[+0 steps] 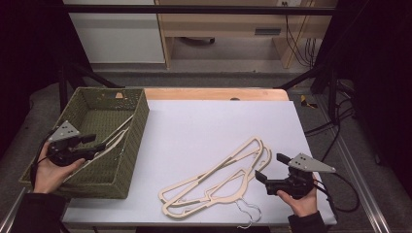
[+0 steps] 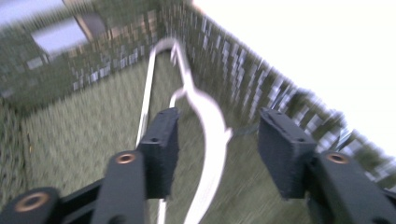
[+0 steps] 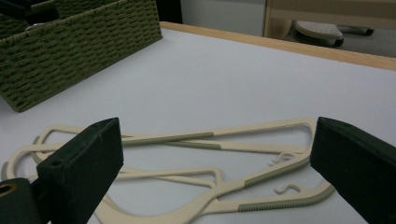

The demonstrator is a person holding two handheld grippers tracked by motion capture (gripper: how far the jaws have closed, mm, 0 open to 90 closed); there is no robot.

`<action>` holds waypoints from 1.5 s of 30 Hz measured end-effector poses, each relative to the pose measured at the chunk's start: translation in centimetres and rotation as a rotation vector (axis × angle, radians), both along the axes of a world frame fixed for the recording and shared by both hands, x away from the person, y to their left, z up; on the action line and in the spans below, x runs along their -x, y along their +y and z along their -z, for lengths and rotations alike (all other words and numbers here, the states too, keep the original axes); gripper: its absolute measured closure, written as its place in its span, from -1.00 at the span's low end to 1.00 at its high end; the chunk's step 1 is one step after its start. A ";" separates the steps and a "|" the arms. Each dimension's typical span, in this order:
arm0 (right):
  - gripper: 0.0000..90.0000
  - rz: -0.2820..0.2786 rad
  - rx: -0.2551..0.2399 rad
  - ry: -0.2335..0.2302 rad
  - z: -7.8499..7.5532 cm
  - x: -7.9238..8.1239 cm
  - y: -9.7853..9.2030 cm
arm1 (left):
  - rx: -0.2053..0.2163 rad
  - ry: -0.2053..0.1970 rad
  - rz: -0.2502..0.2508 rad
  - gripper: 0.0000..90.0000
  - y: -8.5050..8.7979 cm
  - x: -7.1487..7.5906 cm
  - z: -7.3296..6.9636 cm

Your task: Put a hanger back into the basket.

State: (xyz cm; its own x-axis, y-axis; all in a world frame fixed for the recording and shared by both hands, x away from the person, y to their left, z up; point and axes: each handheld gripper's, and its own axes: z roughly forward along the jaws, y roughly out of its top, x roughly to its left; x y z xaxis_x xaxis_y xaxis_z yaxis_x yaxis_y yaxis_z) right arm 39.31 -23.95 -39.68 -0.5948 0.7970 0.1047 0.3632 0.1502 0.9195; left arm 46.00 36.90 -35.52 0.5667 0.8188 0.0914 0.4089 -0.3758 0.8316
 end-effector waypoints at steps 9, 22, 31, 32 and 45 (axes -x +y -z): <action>-0.91 -0.013 0.037 0.030 0.4 0.9 0.5 | 0.234 -0.144 0.065 -0.54 -4.3 2.8 -2.6; -0.86 -0.035 0.044 0.057 1.3 1.5 1.4 | 0.323 -0.161 0.149 -0.84 -12.6 5.1 -0.5; -0.79 -0.076 0.054 0.084 1.9 1.9 2.1 | 0.297 -0.118 0.195 -0.83 -15.0 5.5 1.7; -0.78 -0.079 0.055 0.092 2.1 1.9 2.2 | 0.297 -0.118 0.204 -0.82 -15.1 5.5 1.9; -0.56 -0.110 0.067 0.182 4.5 2.5 2.9 | 0.252 -0.045 0.237 -0.81 -16.8 5.8 5.2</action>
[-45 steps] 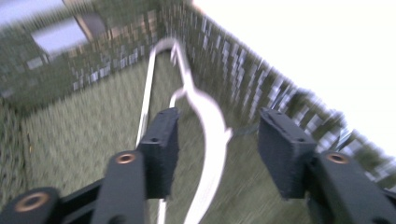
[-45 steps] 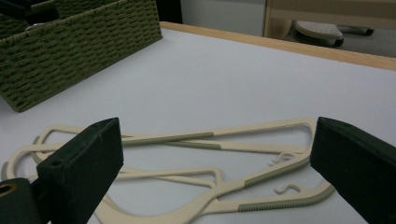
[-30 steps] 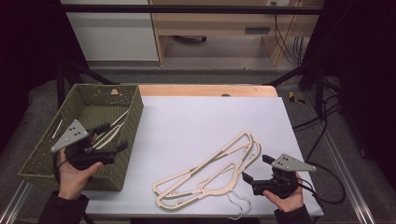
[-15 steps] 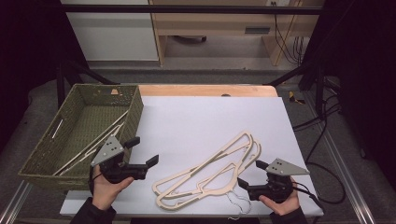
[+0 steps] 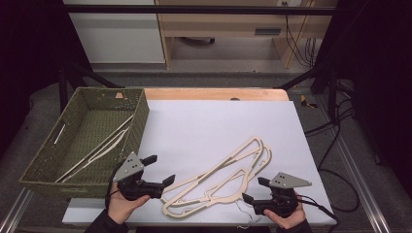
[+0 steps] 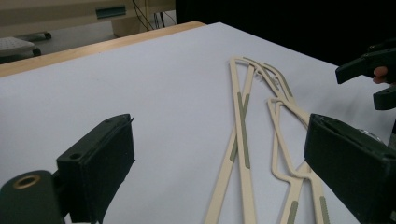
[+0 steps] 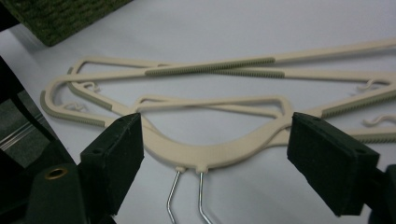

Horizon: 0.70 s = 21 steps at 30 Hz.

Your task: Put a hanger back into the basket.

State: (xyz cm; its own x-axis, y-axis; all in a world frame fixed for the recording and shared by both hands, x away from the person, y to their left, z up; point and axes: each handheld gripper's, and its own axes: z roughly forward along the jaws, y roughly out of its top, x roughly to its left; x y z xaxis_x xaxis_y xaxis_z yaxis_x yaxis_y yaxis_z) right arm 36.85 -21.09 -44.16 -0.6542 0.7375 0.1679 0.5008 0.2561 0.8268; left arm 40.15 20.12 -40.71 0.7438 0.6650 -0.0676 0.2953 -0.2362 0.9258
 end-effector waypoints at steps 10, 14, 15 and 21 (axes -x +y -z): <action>0.02 -0.053 0.092 0.088 2.2 0.3 1.4 | -0.029 0.021 0.018 -0.81 -0.8 0.1 0.8; 0.31 -0.042 0.092 0.123 2.8 0.4 1.8 | -0.043 0.022 0.031 -0.80 -1.4 0.3 1.2; 0.35 -0.046 0.102 0.126 2.9 0.4 1.9 | -0.047 0.025 0.035 -0.80 -1.5 0.3 1.3; 0.60 -0.034 0.128 0.144 3.3 0.3 2.0 | -0.060 0.029 0.048 -0.80 -2.0 0.4 1.6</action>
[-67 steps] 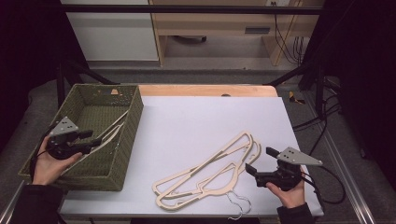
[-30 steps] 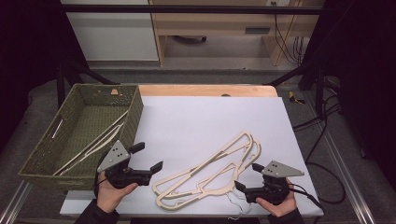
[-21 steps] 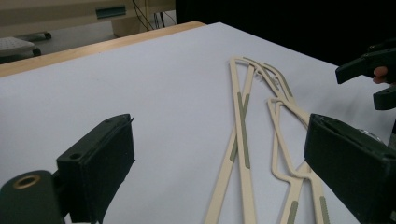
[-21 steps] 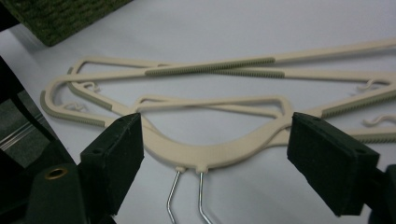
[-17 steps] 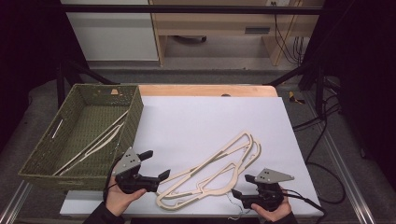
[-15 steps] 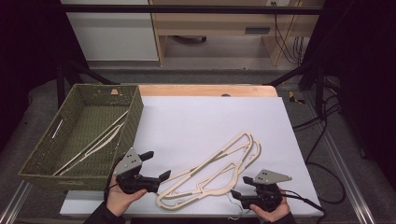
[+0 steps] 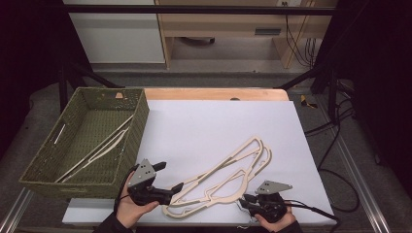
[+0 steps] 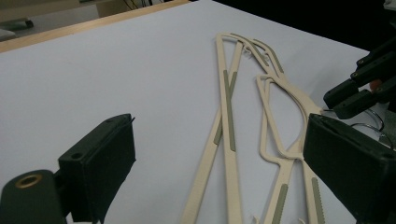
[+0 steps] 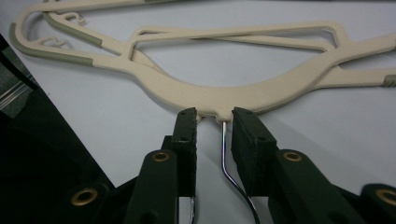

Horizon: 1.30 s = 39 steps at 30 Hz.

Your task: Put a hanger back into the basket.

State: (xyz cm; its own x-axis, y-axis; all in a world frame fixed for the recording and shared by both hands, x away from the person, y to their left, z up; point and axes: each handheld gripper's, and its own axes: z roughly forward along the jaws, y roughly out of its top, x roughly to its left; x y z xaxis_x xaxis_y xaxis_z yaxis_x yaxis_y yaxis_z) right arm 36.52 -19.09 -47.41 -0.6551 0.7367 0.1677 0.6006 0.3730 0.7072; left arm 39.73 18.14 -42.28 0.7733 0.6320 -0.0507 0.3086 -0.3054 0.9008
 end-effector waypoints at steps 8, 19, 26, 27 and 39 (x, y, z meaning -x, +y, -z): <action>0.86 0.013 0.035 0.014 0.4 0.1 0.3 | -0.006 0.001 0.013 -0.79 -0.8 0.3 0.2; 0.98 0.028 0.043 0.015 0.4 -0.1 0.2 | -0.041 0.002 0.064 -0.79 -3.0 0.8 0.4; 0.98 0.050 0.007 0.023 -1.1 -0.1 -0.2 | -0.082 0.009 0.111 -0.76 -5.1 1.0 0.2; 0.98 0.047 0.008 0.009 -1.2 -0.1 -0.2 | -0.088 0.015 0.120 -0.75 -5.6 1.0 0.0; 0.99 0.049 0.039 -0.023 -3.3 -0.4 0.1 | -0.182 0.067 0.223 -0.55 -11.8 0.5 -0.1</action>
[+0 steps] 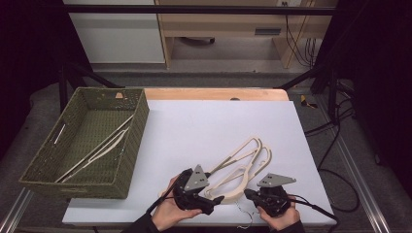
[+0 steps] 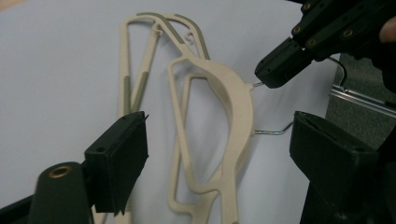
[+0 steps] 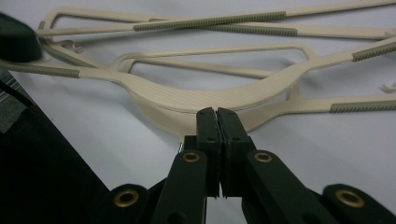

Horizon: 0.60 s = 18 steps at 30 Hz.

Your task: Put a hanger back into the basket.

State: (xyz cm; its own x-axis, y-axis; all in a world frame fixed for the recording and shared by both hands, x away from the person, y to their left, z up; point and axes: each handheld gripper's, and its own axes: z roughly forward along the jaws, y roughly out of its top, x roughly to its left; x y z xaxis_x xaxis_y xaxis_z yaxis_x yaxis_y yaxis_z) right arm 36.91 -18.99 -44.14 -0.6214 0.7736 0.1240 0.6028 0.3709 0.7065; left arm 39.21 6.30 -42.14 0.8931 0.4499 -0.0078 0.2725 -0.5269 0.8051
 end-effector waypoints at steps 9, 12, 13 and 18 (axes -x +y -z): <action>0.99 -0.007 0.012 -0.010 -0.7 -0.1 0.1 | -0.122 0.042 0.072 -0.18 -3.3 -1.1 2.0; 0.99 -0.021 0.018 -0.018 -0.8 -0.1 0.0 | -0.159 0.065 0.095 0.00 -4.1 -1.4 2.7; 0.99 -0.017 0.022 -0.013 -0.9 -0.1 0.0 | -0.169 0.067 0.095 0.05 -4.3 -1.4 2.8; 0.99 -0.025 0.030 -0.013 -0.7 -0.1 0.1 | -0.242 0.054 0.100 0.35 -5.1 -1.5 3.6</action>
